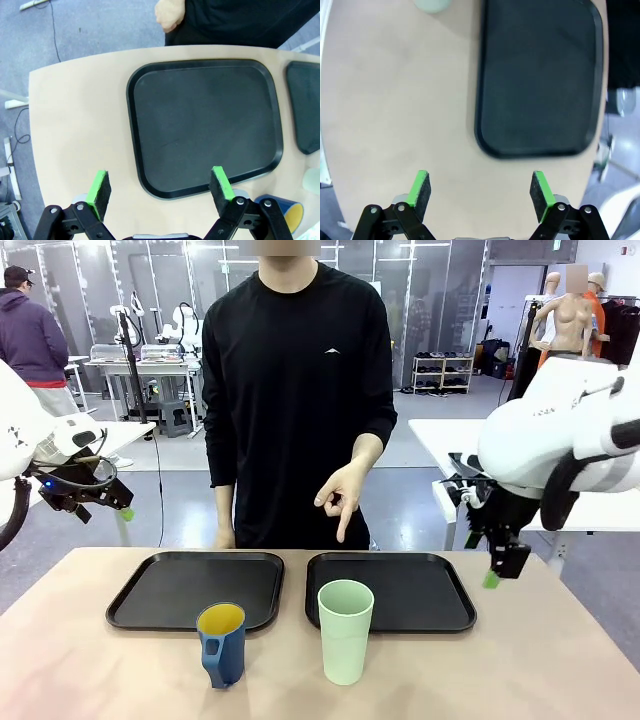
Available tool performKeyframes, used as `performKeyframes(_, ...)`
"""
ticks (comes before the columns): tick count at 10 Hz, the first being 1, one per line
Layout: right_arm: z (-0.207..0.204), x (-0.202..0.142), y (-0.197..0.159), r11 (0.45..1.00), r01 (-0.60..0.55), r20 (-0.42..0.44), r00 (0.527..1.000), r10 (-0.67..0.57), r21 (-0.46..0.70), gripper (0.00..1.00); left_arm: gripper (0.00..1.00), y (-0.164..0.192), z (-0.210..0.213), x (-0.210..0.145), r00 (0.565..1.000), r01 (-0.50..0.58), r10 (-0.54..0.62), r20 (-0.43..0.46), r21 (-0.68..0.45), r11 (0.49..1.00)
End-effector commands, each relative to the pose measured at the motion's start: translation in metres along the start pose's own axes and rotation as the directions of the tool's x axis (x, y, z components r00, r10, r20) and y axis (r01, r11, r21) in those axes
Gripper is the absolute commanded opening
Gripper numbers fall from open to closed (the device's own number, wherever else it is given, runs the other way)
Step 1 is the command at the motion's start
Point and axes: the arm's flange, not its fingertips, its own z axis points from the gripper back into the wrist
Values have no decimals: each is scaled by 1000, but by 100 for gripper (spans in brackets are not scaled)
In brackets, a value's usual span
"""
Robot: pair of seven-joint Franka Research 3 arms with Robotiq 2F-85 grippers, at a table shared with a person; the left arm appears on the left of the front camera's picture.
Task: Sort and store the cups by type.
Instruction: Pick up the Reusable plastic cup.
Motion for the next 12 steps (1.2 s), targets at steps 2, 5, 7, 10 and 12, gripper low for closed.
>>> performKeyframes(2, -41, -12, 1, 995, -95, 301, 950, 79, 37, 100, 100, 2, 1, 0, 1000, -4, 4, 8, -3, 1000)
performKeyframes(5, -81, -13, 3, 993, -119, 592, 801, 89, 11, 100, 100, 2, 1, 0, 1000, -4, 4, 8, -3, 1000)
performKeyframes(7, -110, -12, 5, 993, -118, 757, 651, 56, 28, 100, 100, 2, 1, 0, 1000, -4, 4, 8, -3, 1000)
performKeyframes(10, -140, -17, 12, 991, -116, 869, 496, 0, 66, 100, 100, 2, 1, 0, 1000, -4, 4, 8, -3, 1000)
performKeyframes(12, -154, -23, 10, 988, -104, 882, 469, -49, 110, 100, 100, 2, 1, 0, 1000, -4, 4, 8, -3, 1000)
